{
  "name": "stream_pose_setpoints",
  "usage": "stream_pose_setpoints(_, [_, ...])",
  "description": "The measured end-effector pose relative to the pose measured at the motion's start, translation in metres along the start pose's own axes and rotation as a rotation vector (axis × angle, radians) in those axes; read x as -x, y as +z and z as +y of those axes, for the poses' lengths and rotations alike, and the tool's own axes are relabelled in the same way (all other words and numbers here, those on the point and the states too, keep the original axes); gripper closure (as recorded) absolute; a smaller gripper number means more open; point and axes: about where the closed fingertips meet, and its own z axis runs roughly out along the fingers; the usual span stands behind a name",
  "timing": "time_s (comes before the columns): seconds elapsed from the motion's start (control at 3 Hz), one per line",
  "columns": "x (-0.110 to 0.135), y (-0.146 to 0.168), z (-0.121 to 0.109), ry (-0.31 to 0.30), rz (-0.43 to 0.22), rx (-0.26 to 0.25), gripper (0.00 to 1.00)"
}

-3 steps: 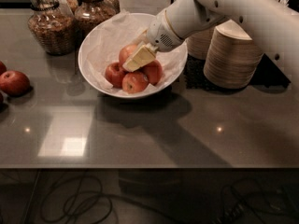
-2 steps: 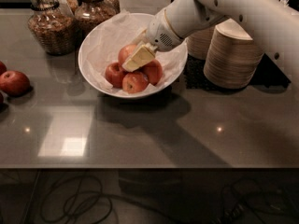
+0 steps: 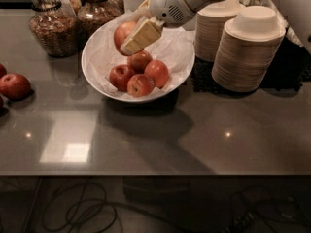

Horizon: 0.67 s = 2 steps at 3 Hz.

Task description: Pick apple from white bowl

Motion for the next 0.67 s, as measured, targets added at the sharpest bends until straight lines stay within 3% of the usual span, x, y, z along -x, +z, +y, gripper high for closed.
stream_pose_setpoints(0.33, [0.0184, -0.0257, 0.0018, -0.029, -0.053, -0.022, 1.00])
stream_pose_setpoints(0.67, [0.0184, -0.0257, 0.0018, -0.029, -0.053, -0.022, 1.00])
